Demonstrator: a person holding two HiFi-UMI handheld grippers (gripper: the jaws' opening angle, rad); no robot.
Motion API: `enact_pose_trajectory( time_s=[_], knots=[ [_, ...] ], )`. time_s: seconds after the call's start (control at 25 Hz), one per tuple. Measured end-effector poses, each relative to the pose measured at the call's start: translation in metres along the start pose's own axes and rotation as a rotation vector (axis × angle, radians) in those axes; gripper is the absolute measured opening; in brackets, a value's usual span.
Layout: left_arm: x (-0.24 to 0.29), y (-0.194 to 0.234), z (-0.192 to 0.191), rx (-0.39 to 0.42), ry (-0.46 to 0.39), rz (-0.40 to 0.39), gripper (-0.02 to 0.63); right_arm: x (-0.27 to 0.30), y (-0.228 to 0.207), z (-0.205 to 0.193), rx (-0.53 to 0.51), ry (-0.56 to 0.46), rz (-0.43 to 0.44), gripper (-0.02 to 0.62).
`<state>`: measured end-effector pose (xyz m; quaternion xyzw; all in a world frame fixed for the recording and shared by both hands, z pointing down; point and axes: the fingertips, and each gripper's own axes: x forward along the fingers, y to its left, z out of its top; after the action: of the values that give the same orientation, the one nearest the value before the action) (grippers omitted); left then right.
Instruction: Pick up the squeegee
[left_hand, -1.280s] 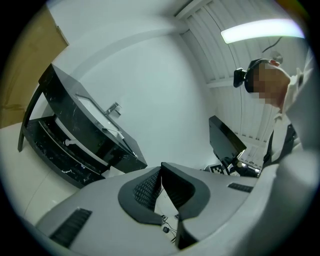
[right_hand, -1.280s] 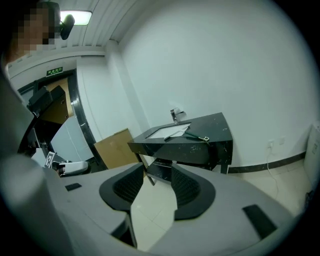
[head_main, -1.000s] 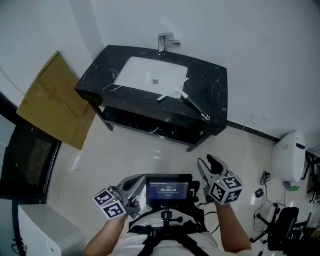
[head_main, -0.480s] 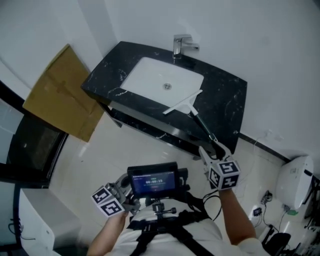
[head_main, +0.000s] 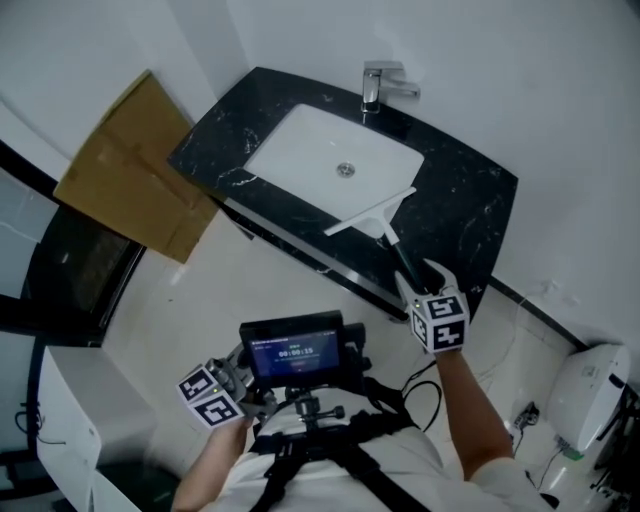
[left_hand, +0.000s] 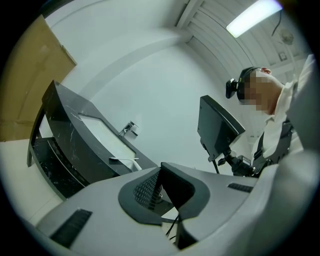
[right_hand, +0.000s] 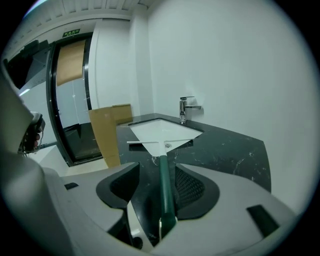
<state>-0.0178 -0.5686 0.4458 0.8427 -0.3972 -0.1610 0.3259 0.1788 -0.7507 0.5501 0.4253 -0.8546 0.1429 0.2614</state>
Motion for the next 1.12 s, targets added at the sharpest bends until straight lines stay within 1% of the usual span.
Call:
enact_pose_trajectory(
  time_s=[0.4, 0.48, 0.56, 0.68, 0.88, 1.04, 1.12],
  knots=[
    [0.009, 0.004, -0.002, -0.002, -0.013, 0.086, -0.005, 0.048, -0.011, -0.023, -0.024, 0.125, 0.091, 0.23],
    [0.009, 0.006, -0.002, 0.005, -0.022, 0.106, -0.005, 0.053, -0.011, -0.026, -0.032, 0.144, 0.098, 0.23],
    [0.007, 0.008, -0.002, 0.01, -0.032, 0.127, -0.005, 0.055, -0.012, -0.028, -0.049, 0.159, 0.087, 0.23],
    [0.005, 0.011, -0.003, 0.005, -0.048, 0.148, -0.005, 0.056, -0.009, -0.03, -0.095, 0.157, 0.062, 0.23],
    [0.008, 0.01, -0.005, 0.009, -0.052, 0.144, -0.006, 0.056, -0.007, -0.029, -0.133, 0.136, 0.062, 0.229],
    [0.008, 0.007, -0.003, 0.065, -0.049, 0.164, -0.006, 0.054, -0.007, -0.028, -0.148, 0.114, 0.071, 0.229],
    [0.009, 0.003, -0.006, 0.087, -0.032, 0.163, -0.006, 0.053, -0.008, -0.027, -0.152, 0.096, 0.053, 0.229]
  ],
)
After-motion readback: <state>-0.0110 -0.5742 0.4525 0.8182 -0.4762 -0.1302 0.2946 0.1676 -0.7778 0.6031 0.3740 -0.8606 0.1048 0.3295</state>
